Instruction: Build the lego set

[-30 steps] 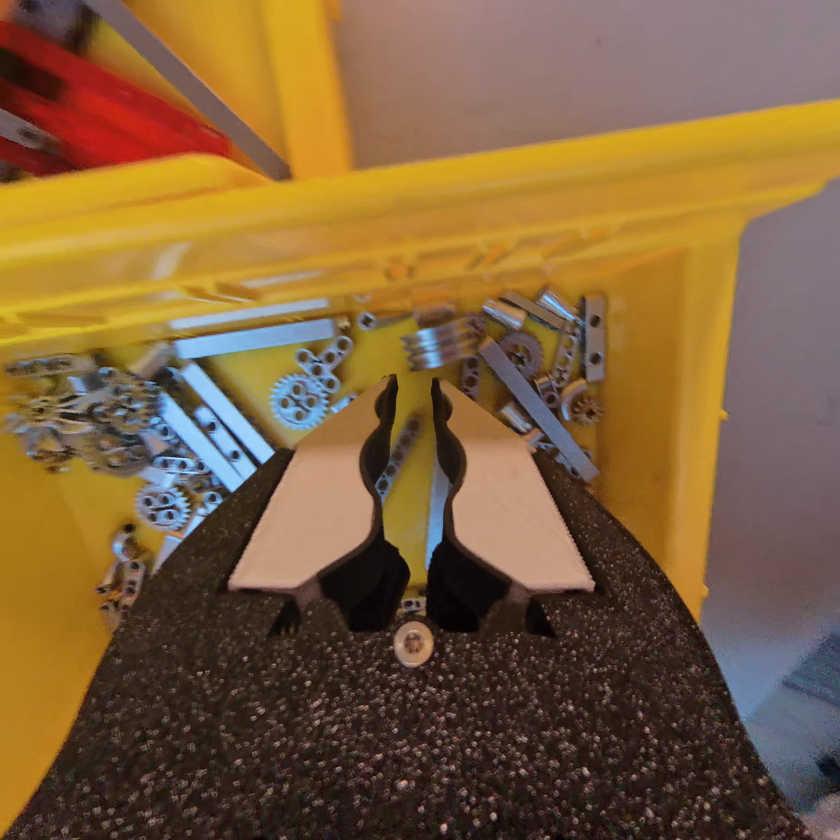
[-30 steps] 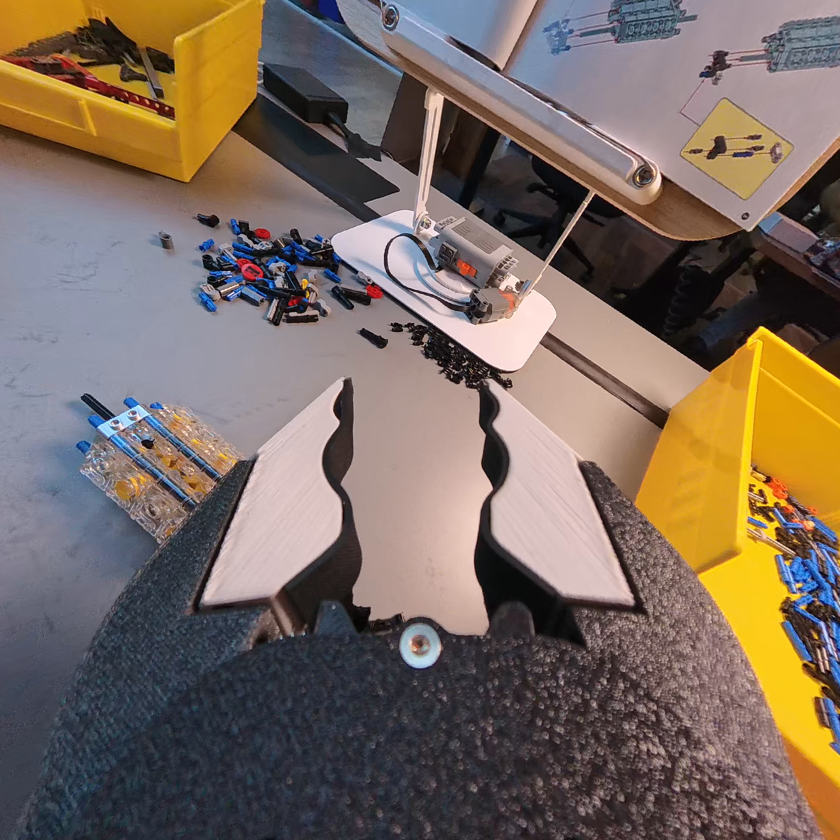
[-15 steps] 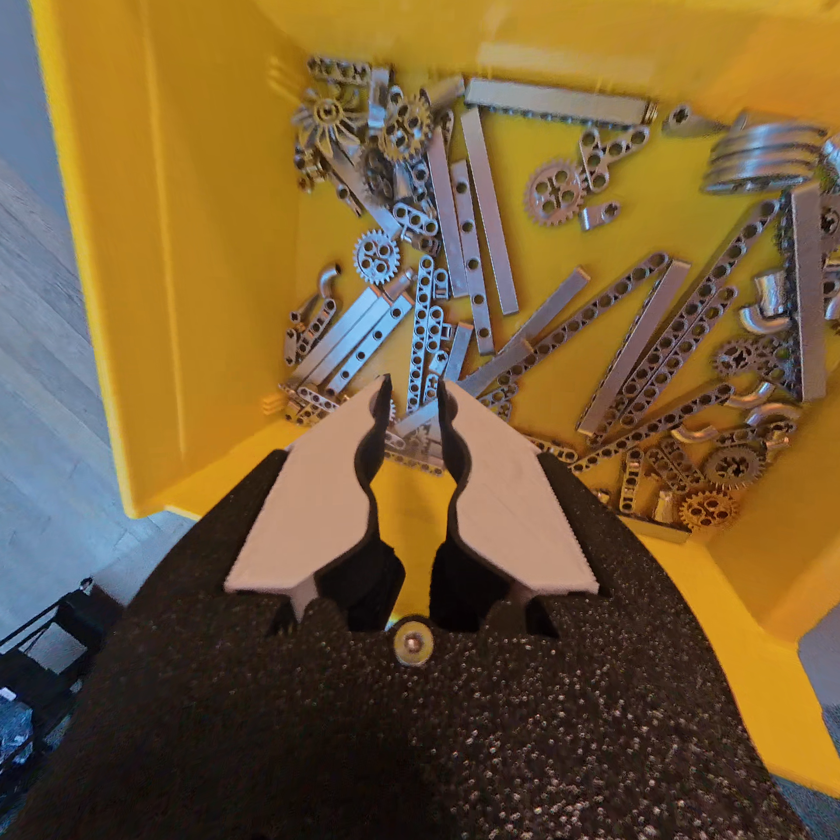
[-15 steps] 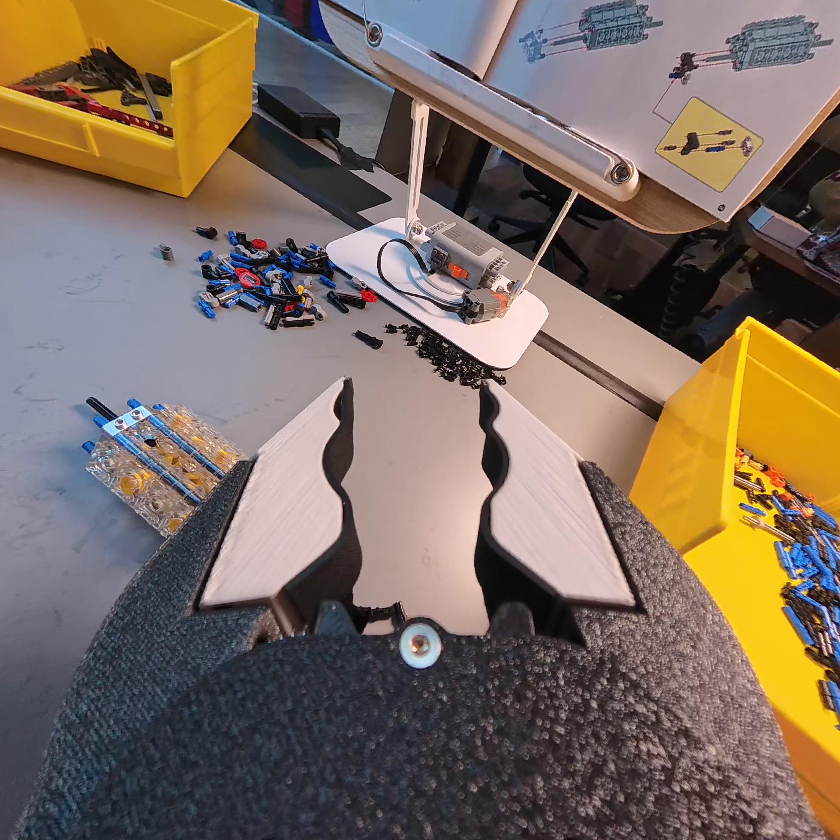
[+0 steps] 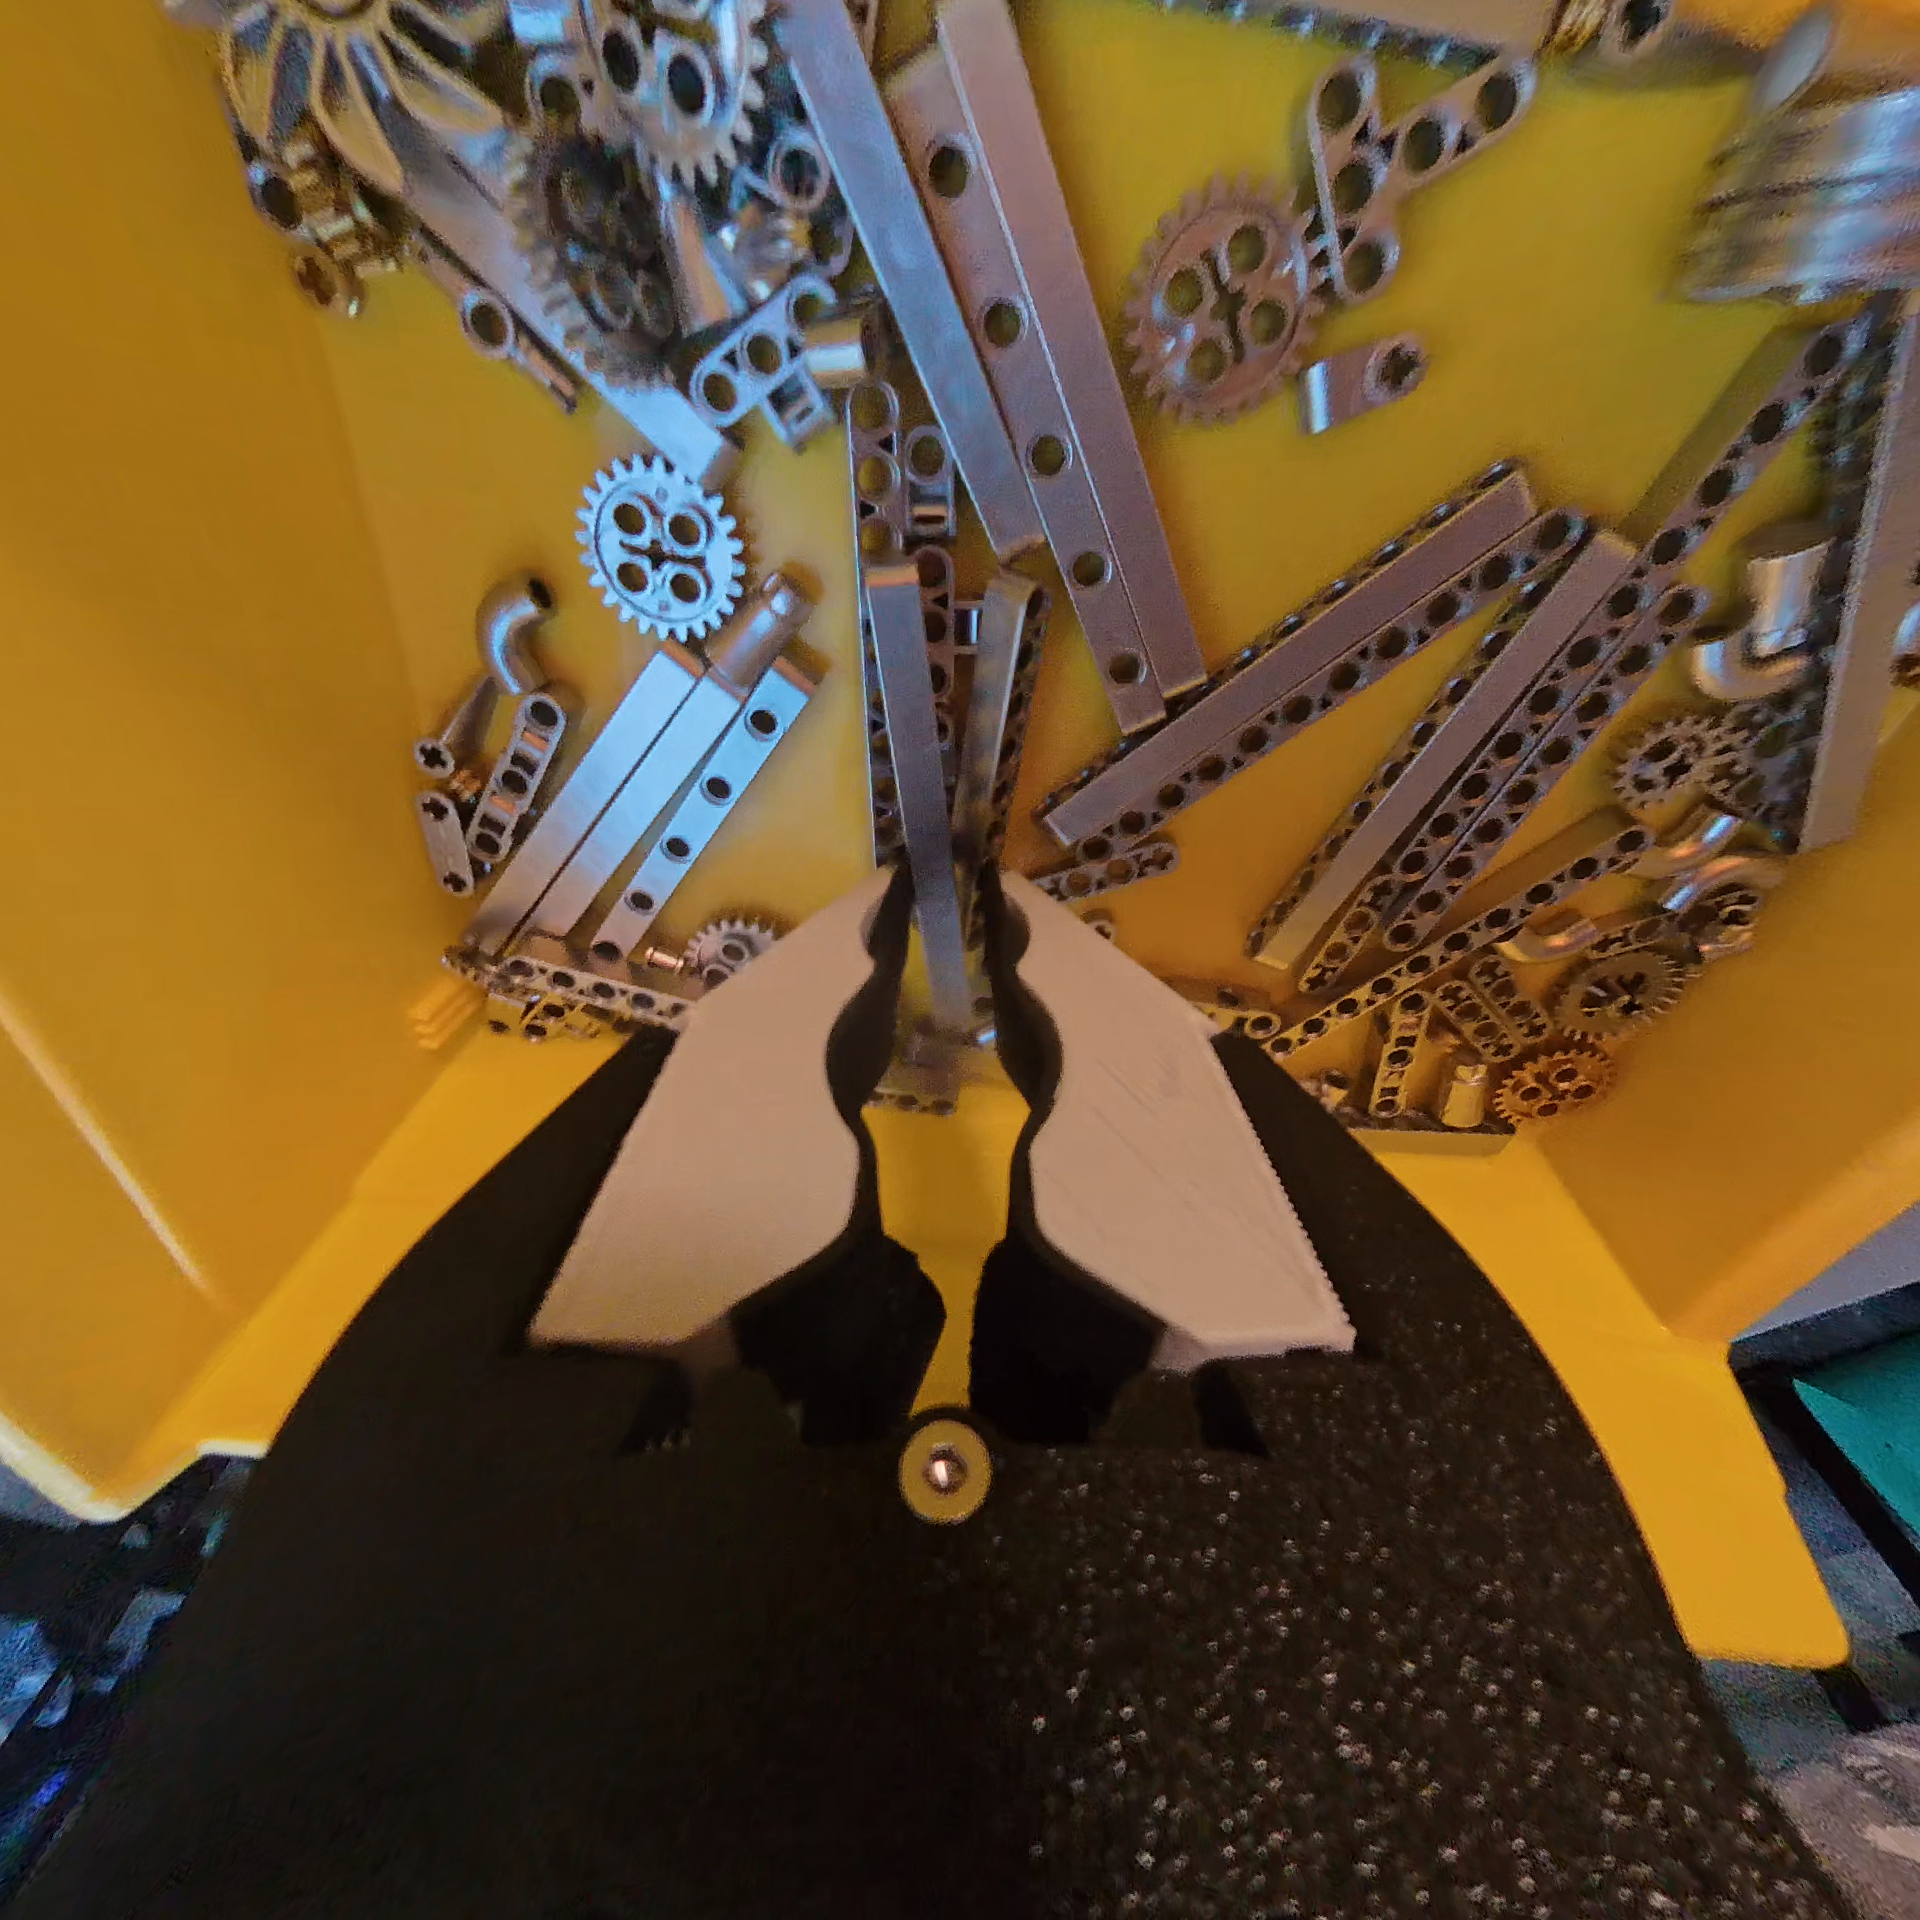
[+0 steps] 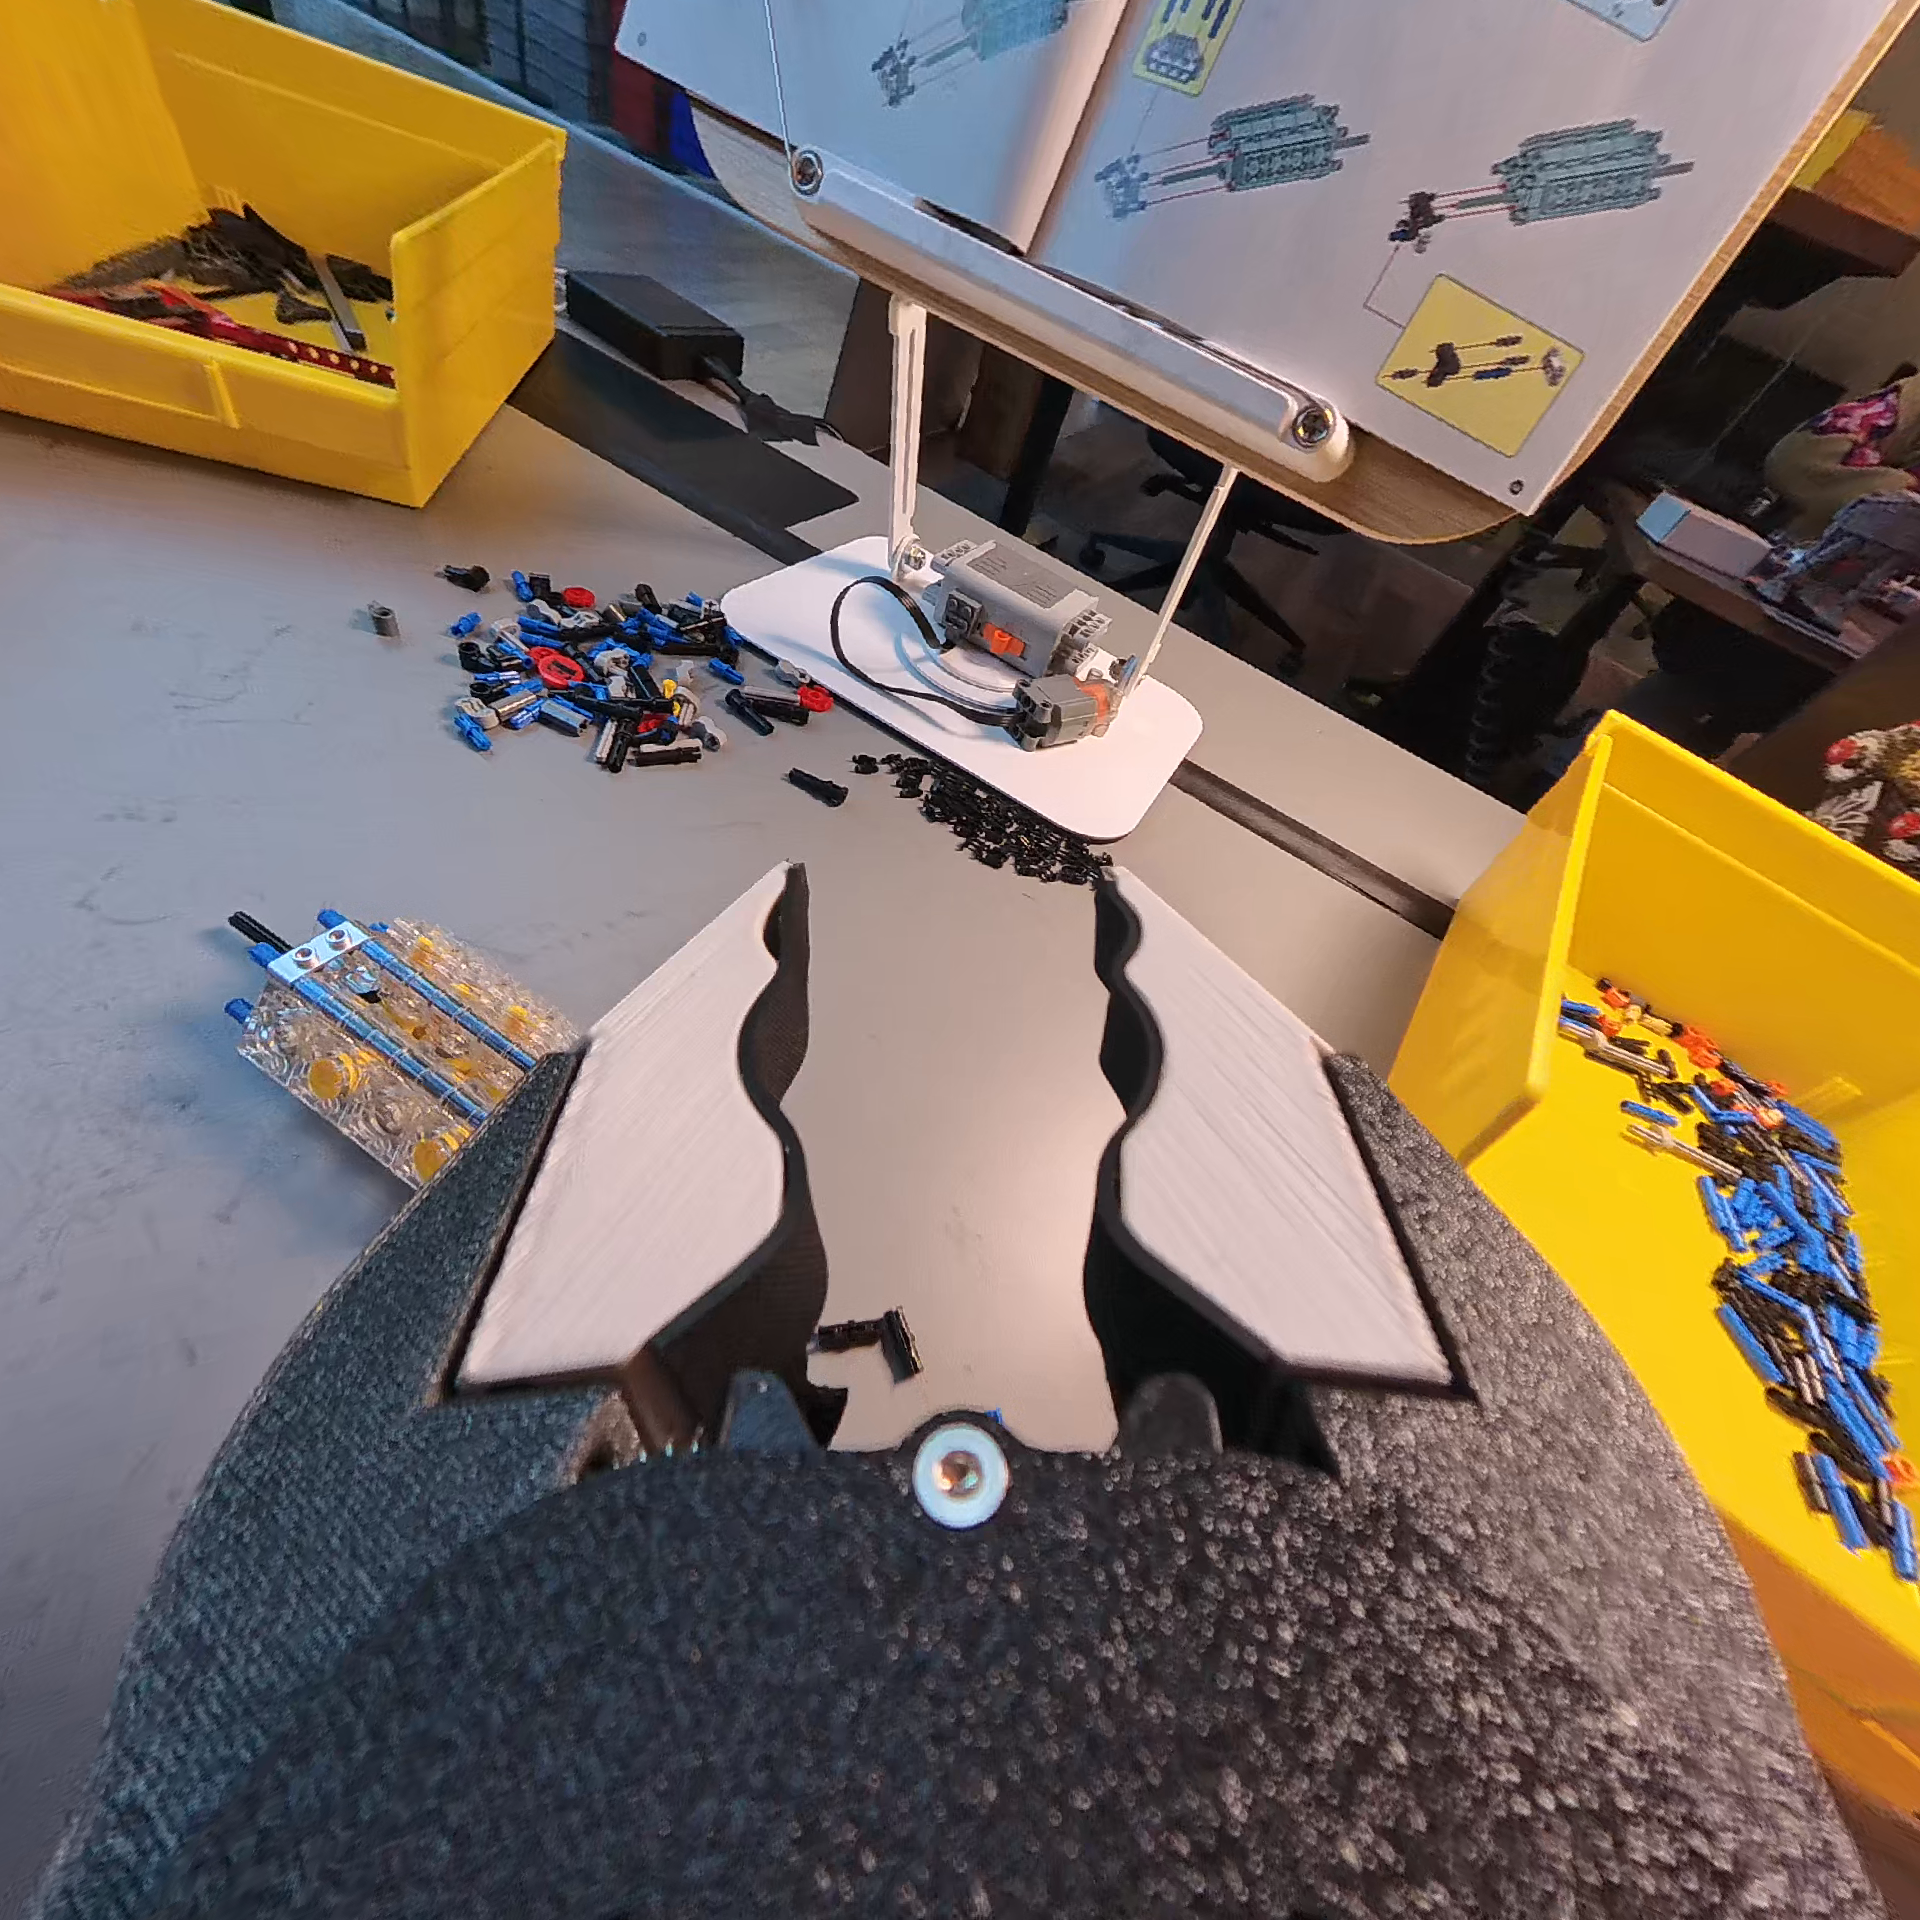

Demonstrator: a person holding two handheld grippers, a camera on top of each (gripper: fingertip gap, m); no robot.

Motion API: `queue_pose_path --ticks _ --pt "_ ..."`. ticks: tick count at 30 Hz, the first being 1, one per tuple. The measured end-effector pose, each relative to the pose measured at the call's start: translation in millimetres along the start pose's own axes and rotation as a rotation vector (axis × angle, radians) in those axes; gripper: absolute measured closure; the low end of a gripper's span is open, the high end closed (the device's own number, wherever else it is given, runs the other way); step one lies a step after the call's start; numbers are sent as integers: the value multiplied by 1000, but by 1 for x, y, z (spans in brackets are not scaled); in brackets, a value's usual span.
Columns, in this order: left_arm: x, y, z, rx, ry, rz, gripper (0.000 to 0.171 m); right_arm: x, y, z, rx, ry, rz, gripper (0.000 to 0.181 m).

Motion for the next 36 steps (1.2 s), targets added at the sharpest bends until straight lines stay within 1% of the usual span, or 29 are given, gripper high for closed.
queue_pose_path --ticks 1,4,7,9,16,20,22,26,30,33,34,35,36 --pt "2 2 -4 26 0 22 164 0 1 0 3 -2 2 128" --pt "11 10 -15 111 -7 65 164 1 5 0 14 -4 6 128" --pt "15 24 -24 214 -1 51 164 1 8 0 24 -7 7 128" --pt "12 33 -22 236 15 22 162 2 9 1 30 -10 9 128" --pt "-1 45 -4 196 71 -82 151 3 13 6 47 -33 8 128" --pt "-18 35 7 79 118 -209 151 2 13 6 59 -35 3 128" --pt "-28 30 6 75 164 -239 151 2 13 5 65 -33 2 128" --pt "-40 21 -4 123 202 -239 147 3 16 4 68 -24 8 128" --pt "-49 8 -11 89 212 -246 144 6 22 6 64 -23 24 128" --pt "-55 -2 -12 57 248 -215 141 8 26 9 63 -26 31 127" --pt "-56 -5 -12 53 252 -207 141 8 27 10 64 -25 33 127" --pt "-58 -7 -12 61 259 -199 146 8 28 10 64 -25 34 127" --pt "-59 -7 -12 70 271 -184 147 8 29 11 64 -26 35 127"
Point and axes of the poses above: each gripper's, where its closed fingertips meet, y back along the fingers, z out of its underside, x = y × z across the jaws, the point moved 7 cm from there along y, back along the fingers, and after that the axes turned 6 degrees about -z, right-handed, at the moved point
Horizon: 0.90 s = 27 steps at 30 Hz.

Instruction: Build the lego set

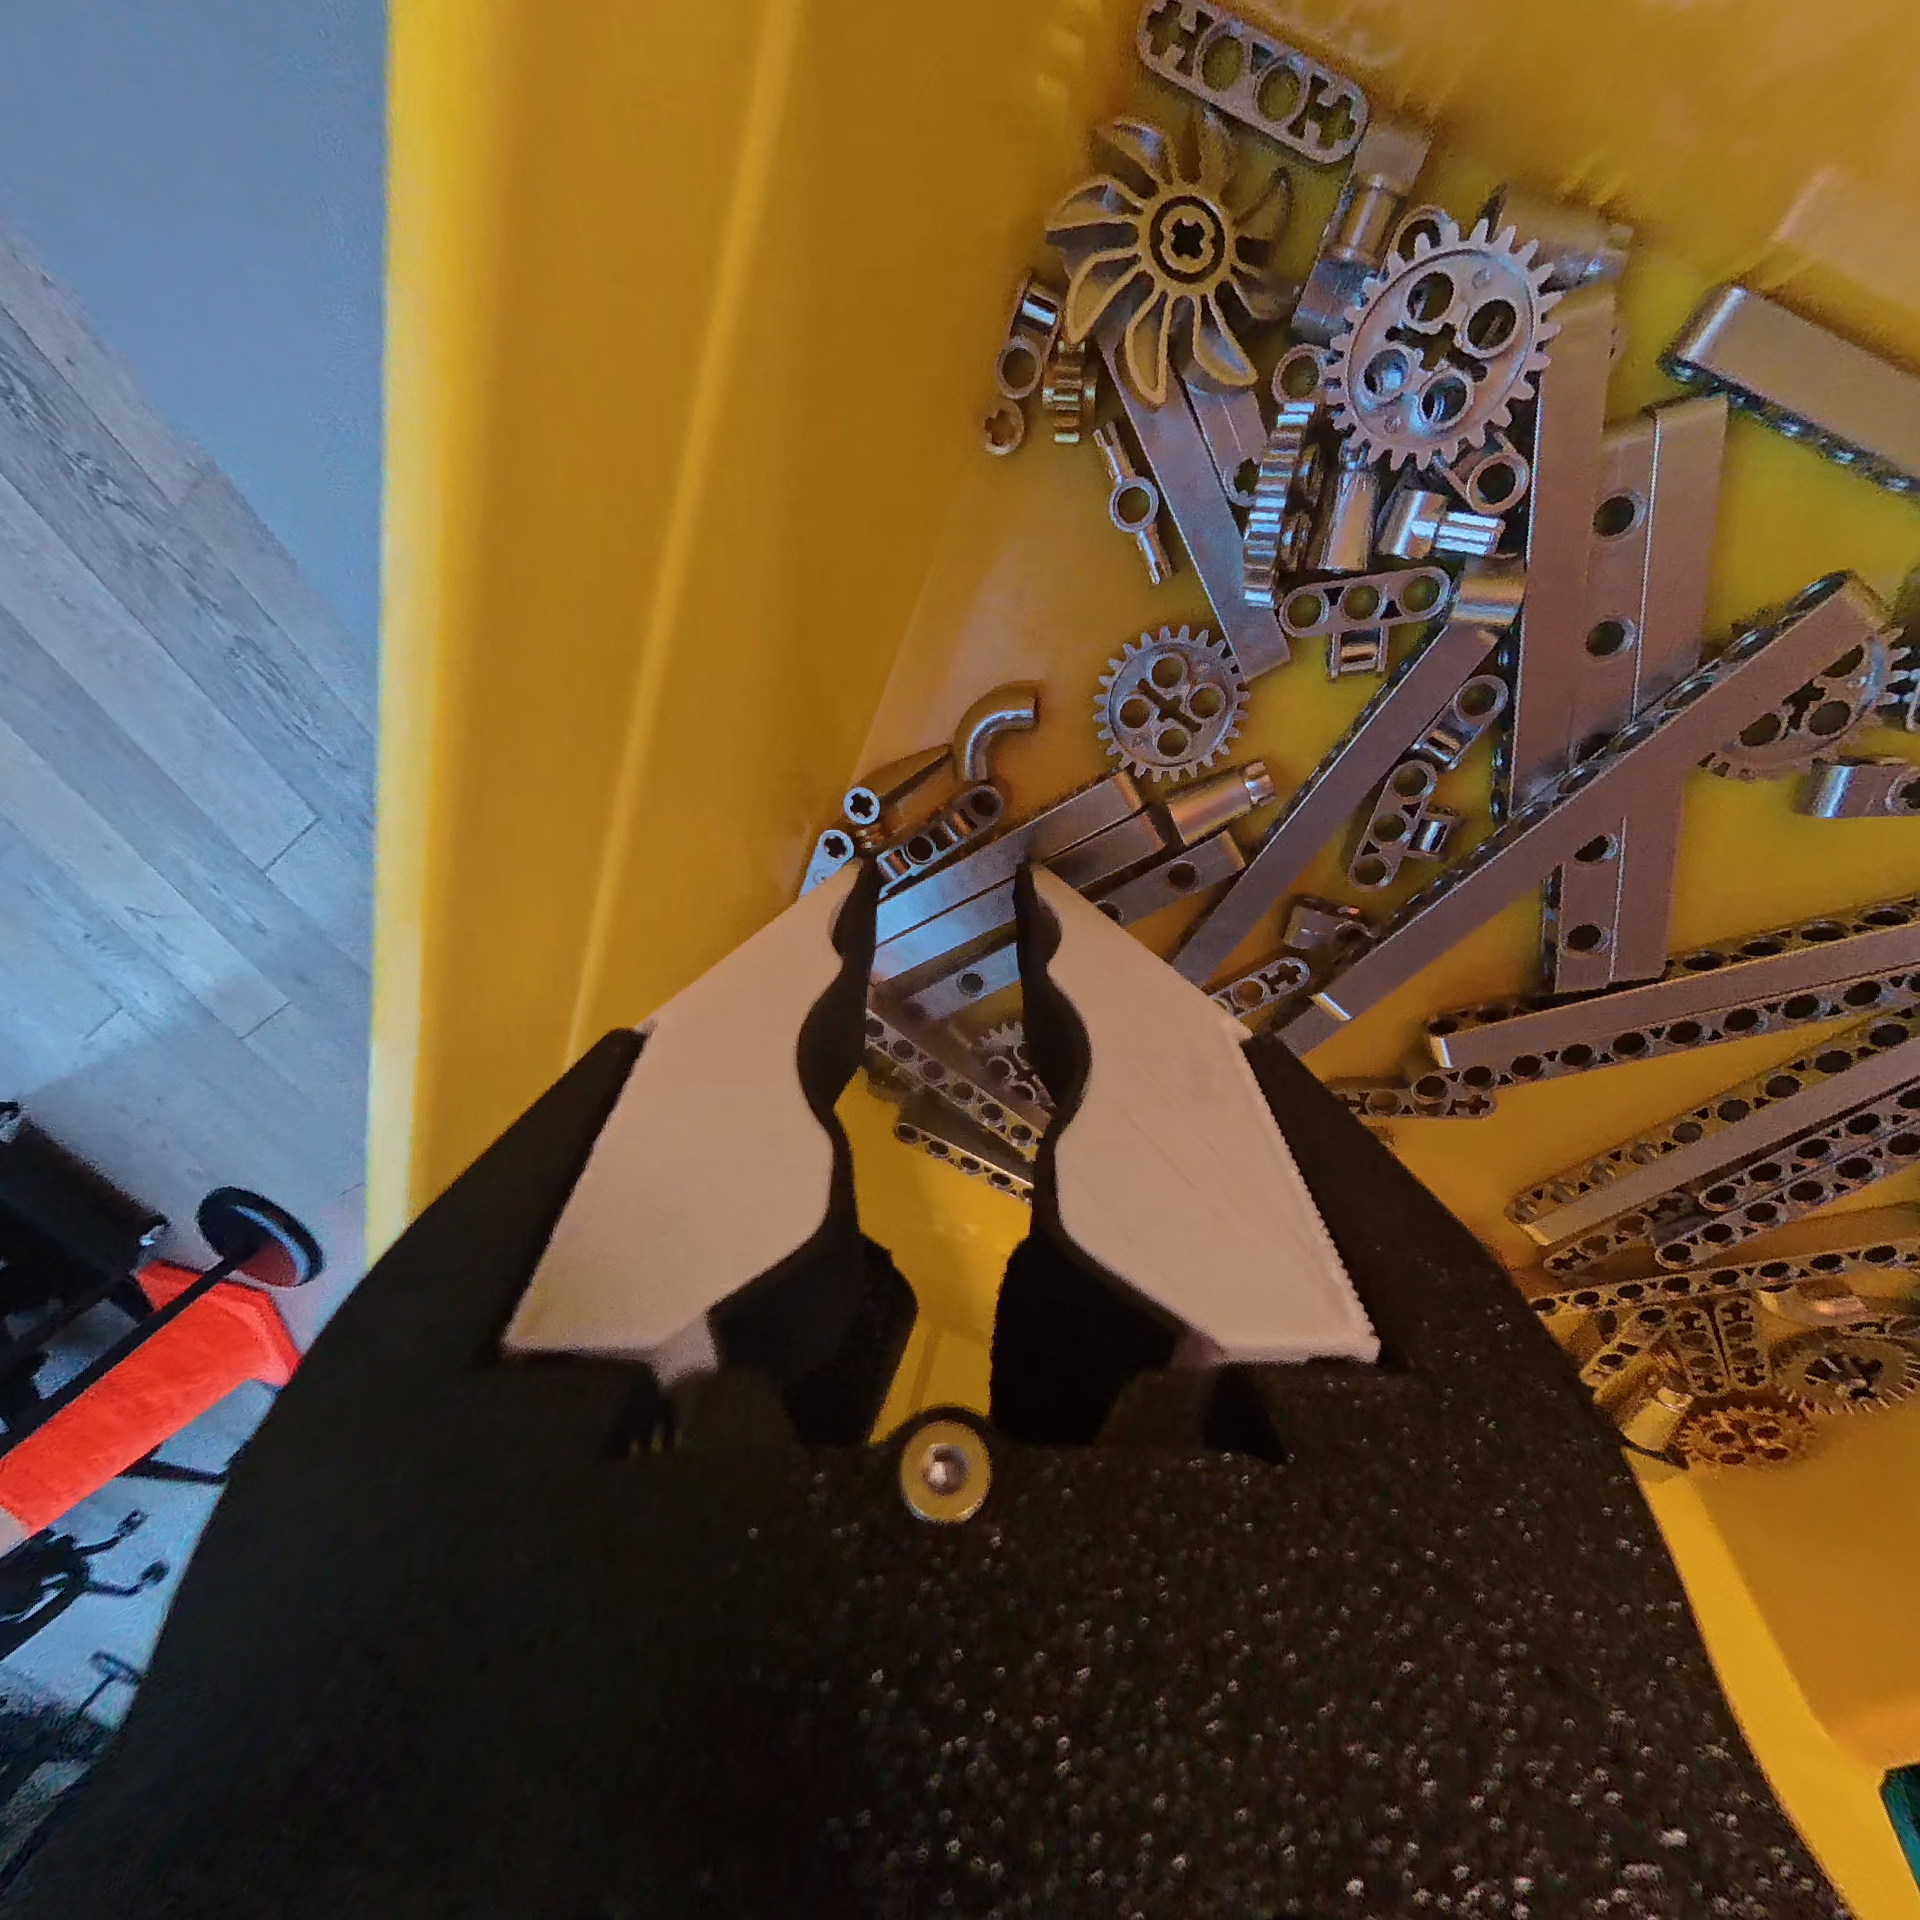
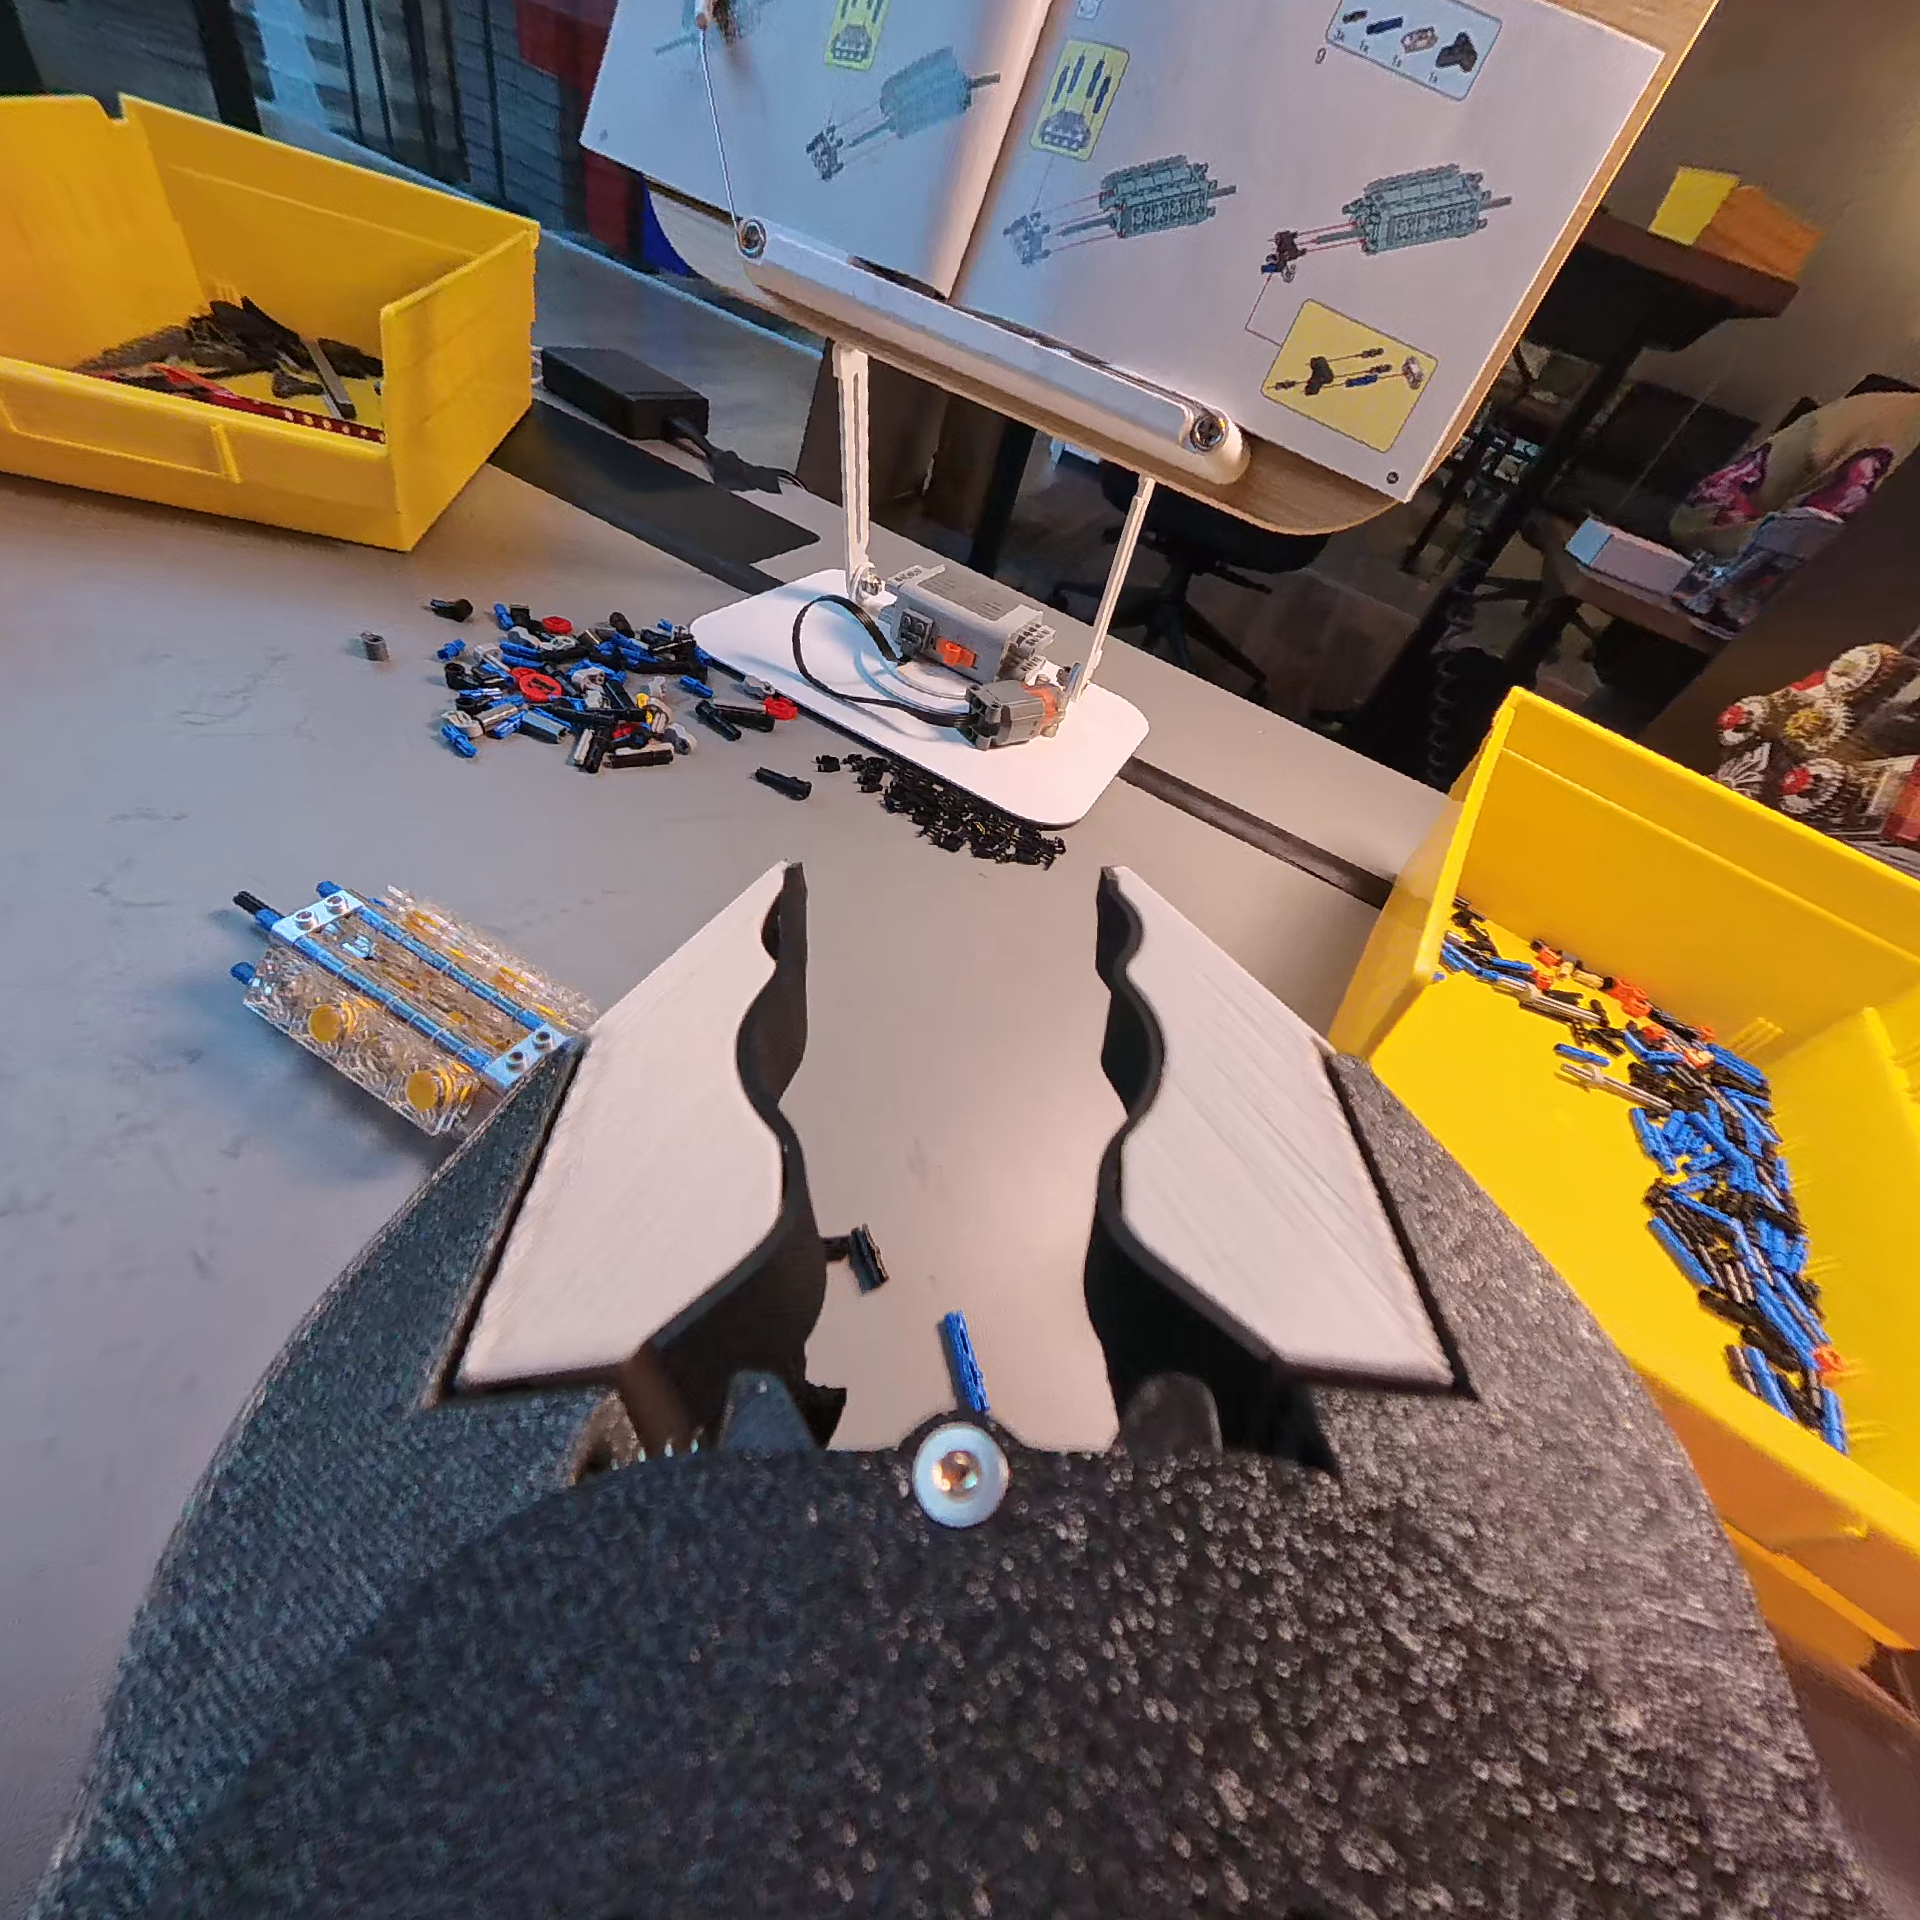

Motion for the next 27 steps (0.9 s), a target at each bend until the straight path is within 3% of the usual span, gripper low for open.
queue_pose_path --ticks 4,12,19,27 --pt "-1 -1 2 19 14 66 153 1 1 2 1 -4 6 127" --pt "-2 1 3 -1 -49 33 151 1 0 8 -4 -14 6 127" --pt "-18 11 1 76 -41 15 155 4 1 10 1 -25 16 127" --pt "-14 5 -3 93 -204 18 159 4 -4 8 -12 -17 7 127"
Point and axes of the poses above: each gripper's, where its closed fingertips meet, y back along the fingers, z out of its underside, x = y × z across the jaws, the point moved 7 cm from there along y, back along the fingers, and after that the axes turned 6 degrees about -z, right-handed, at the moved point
